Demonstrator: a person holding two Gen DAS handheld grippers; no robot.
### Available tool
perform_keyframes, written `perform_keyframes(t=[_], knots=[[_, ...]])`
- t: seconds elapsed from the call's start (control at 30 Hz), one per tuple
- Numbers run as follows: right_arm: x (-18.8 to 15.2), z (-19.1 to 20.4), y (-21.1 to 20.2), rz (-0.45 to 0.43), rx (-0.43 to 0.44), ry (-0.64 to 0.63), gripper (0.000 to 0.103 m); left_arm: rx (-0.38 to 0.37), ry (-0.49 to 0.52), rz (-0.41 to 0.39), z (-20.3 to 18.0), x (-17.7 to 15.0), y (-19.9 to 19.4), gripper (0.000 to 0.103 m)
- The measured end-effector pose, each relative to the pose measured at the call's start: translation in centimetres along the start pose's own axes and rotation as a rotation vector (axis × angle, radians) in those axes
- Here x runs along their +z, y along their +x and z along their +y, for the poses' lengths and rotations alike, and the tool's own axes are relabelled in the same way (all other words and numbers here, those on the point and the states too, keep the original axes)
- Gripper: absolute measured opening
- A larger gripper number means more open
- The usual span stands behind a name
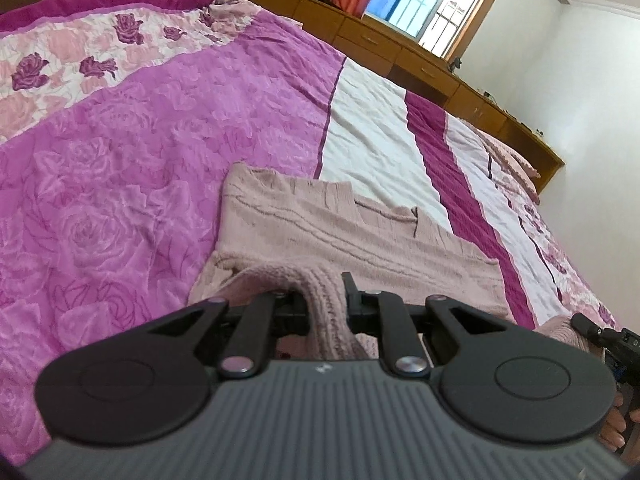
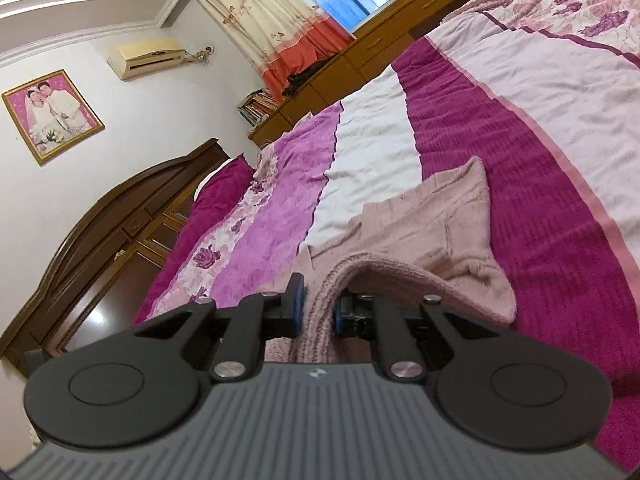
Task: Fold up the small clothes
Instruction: 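Lift the hem with both tools and fold it toward the collar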
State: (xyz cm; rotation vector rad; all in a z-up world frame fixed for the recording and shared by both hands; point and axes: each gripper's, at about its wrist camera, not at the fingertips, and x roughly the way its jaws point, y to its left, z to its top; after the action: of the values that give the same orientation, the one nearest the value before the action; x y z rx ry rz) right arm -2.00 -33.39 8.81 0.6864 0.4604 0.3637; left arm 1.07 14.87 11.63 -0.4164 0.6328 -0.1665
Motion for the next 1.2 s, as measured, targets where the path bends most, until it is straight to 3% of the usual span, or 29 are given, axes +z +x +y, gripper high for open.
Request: perform_keyframes(t=[0.13,0.5,0.77,1.0,1.2], knots=[[1.2,0.3,0.7,-0.023,0.005,0.001,0.011,0.002,-0.014,-0.012,-0.2,0.8,0.5,0.015],[3.2,-0.4,3.5,-0.039,-0.045,0.011,0.01,0.007,-0.024,-0.033,-0.6,3.2,2.4,0.015],[6.4,-0.8,5.8,-0.104,-0.061,0.007,0.01,0.023,-0.068,-0.067,-0.3,6.0,4.3,0.015],[7.5,-1.8,10.2,-0.104,-0.116,-0.006,0.01,0.111,-0.003,-0.043,-0.1,6.7,8.9,0.015],[5.7,-4.8,14.5,-0.055,-0.24,-0.022,0.01,0.201,0.068,0.028,1.3,5.0,13.8,0.015]])
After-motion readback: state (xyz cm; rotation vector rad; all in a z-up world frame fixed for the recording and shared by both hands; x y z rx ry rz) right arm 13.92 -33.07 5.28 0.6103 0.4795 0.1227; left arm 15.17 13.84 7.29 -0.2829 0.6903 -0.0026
